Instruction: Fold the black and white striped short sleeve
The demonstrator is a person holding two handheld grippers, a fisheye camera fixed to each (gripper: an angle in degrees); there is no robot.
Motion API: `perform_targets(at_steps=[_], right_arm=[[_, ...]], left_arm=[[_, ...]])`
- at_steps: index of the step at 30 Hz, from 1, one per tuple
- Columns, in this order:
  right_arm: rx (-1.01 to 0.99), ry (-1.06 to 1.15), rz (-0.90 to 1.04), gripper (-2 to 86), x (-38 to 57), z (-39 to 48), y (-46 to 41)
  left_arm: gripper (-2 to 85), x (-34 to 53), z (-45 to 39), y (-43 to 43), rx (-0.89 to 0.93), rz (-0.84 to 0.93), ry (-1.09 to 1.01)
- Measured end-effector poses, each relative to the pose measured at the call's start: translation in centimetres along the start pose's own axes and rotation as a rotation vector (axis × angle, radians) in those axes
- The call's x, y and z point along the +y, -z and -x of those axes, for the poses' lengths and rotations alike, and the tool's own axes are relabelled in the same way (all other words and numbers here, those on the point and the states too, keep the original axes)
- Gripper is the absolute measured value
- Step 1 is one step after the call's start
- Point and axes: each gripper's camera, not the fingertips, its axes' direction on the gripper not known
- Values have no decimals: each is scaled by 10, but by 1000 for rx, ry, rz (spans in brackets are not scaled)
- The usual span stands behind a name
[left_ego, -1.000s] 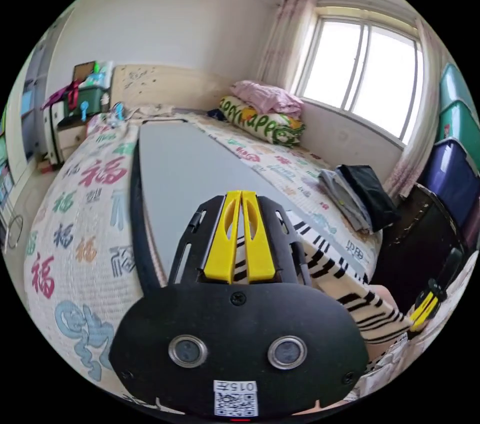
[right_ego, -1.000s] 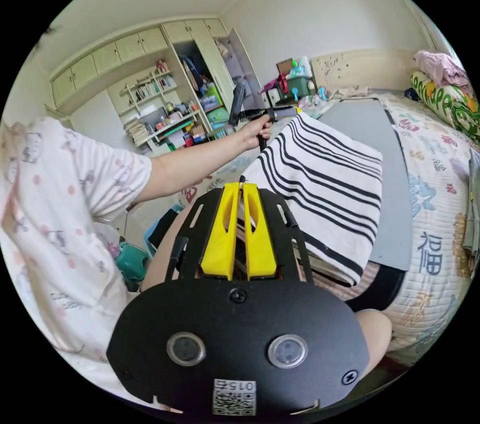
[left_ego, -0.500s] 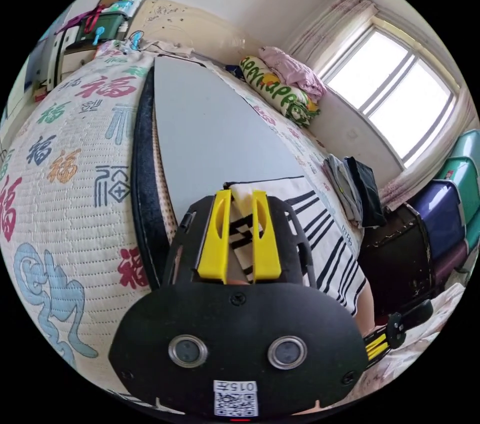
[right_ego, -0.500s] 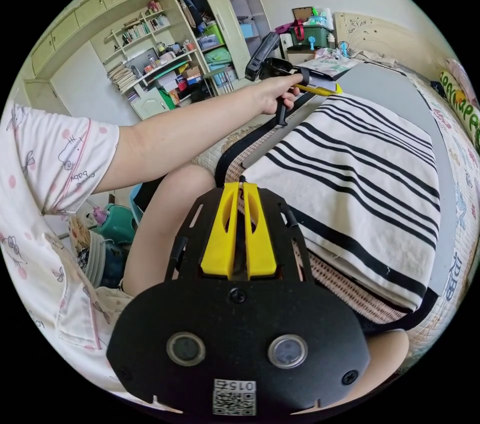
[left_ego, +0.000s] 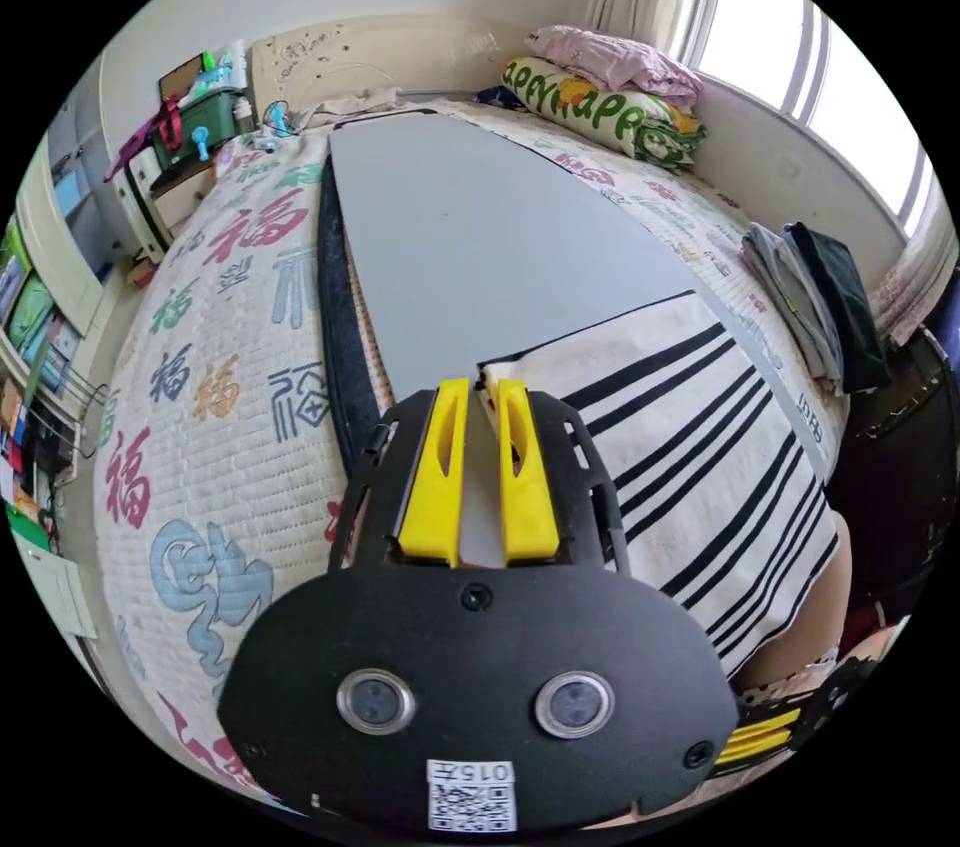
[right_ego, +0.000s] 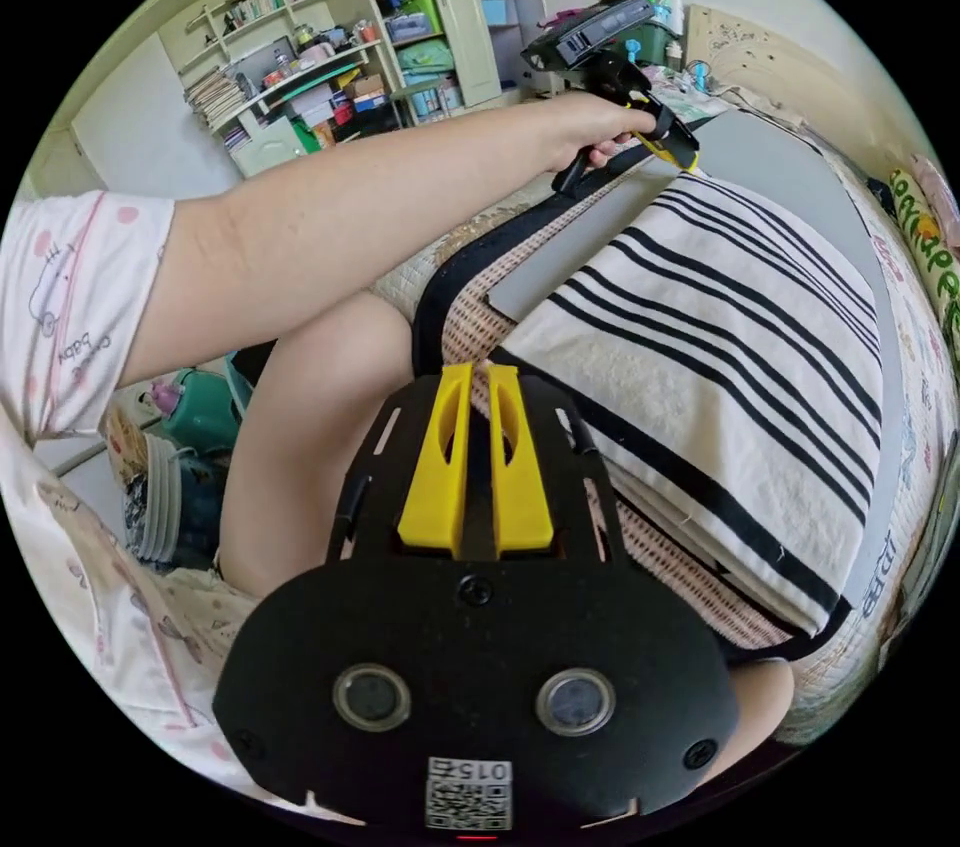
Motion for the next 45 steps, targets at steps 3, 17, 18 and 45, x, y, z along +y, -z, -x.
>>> perform_targets(at_steps=[3, 17, 18, 45], right_arm=[[-135, 93, 33, 42, 13, -2, 12], [159, -458, -129, 87, 147, -279, 113], [139, -486, -130, 90, 152, -288, 111], [45, -562, -176, 91, 170, -520, 66]], left_arm=[[68, 18, -12, 48, -12, -35, 25], [73, 116, -137, 174, 664, 110, -651], [73, 116, -138, 175, 674, 118, -648], [123, -70, -84, 266, 547, -183, 274]])
